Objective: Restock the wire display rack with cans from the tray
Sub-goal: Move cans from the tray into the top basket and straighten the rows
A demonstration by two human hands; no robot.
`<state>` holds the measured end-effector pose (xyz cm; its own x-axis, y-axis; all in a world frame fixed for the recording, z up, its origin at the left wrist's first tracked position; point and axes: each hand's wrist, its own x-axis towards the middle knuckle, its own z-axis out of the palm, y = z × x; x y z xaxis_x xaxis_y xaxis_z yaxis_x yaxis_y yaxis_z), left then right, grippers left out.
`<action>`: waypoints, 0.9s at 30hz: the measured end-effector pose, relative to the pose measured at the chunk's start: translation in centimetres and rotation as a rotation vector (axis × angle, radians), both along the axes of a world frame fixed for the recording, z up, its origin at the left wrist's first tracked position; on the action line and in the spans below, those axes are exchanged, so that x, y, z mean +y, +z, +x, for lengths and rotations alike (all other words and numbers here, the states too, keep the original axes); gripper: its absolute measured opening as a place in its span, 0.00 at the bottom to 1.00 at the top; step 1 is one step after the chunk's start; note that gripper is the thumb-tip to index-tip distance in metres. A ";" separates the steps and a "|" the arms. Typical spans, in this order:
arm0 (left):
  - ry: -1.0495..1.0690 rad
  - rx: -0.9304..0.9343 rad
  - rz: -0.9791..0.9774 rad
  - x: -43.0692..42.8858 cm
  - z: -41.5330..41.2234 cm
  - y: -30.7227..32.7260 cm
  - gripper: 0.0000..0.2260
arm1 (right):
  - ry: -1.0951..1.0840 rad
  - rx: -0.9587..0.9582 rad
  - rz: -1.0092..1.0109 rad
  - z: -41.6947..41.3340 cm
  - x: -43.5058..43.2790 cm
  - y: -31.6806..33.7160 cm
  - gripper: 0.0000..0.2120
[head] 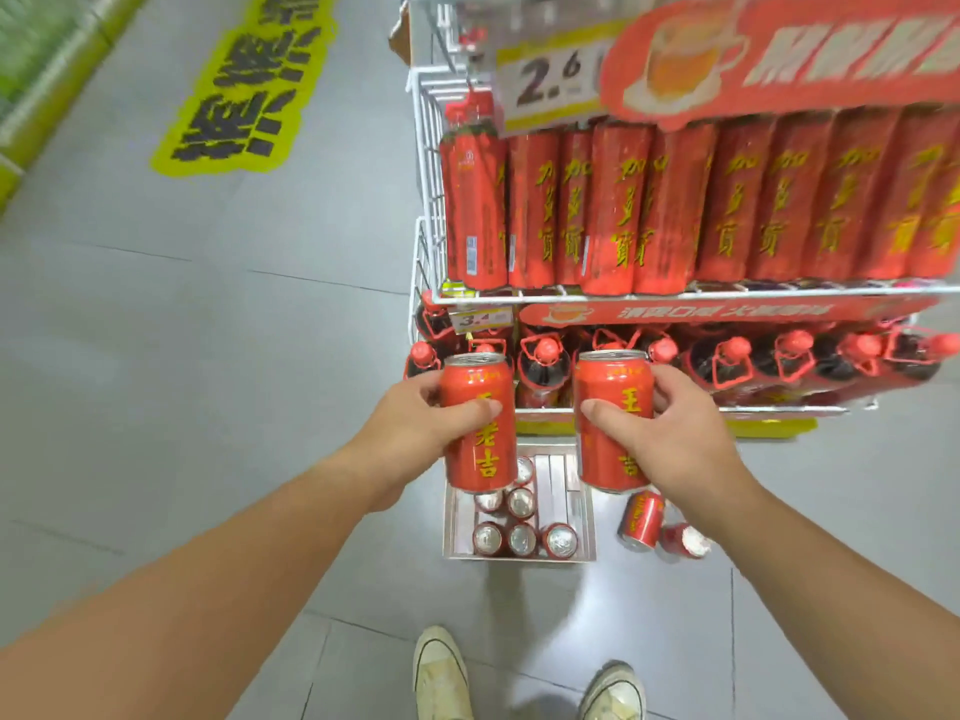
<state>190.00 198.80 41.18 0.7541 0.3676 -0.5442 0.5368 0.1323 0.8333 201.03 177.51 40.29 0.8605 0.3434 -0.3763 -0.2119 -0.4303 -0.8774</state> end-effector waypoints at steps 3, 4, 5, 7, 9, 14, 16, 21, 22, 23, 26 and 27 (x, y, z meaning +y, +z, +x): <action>-0.002 -0.044 0.022 -0.6 -0.2 7.7 0.09 | -0.022 -0.022 0.038 -0.4 -0.5 8.1 0.13; 0.003 -0.067 0.022 -0.9 -0.1 10.4 0.09 | -0.029 -0.037 0.048 -0.5 -0.5 10.9 0.12; 0.001 -0.087 0.024 -1.0 0.1 13.0 0.08 | -0.044 -0.055 0.054 -0.6 -0.6 13.7 0.12; -0.013 -0.116 0.033 -1.4 0.4 18.0 0.07 | -0.067 -0.086 0.047 -0.8 -0.6 18.8 0.12; -0.037 -0.158 0.061 -1.7 0.7 23.1 0.07 | -0.087 -0.109 0.042 -0.9 -0.6 23.5 0.14; -0.111 -0.309 0.145 -1.6 2.3 34.7 0.06 | -0.117 -0.210 0.054 -0.3 -1.0 34.7 0.13; -0.147 -0.376 0.179 -1.4 3.1 39.3 0.08 | -0.118 -0.272 0.044 0.1 -1.1 39.1 0.15; -0.171 -0.506 0.289 -0.9 5.5 49.9 0.10 | -0.184 -0.425 0.055 2.1 -1.7 49.6 0.14; -0.166 -0.529 0.303 -0.8 6.0 51.6 0.09 | -0.202 -0.461 0.060 2.5 -1.8 51.4 0.13; -0.156 -0.555 0.316 -0.8 6.5 53.1 0.08 | -0.204 -0.489 0.071 2.8 -1.8 53.2 0.16; -0.119 -0.625 0.348 -1.0 8.5 57.0 0.07 | -0.205 -0.510 0.113 4.5 -2.1 57.2 0.16; -0.118 -0.638 0.357 -1.3 9.2 58.1 0.08 | -0.193 -0.514 0.130 5.2 -2.2 58.2 0.15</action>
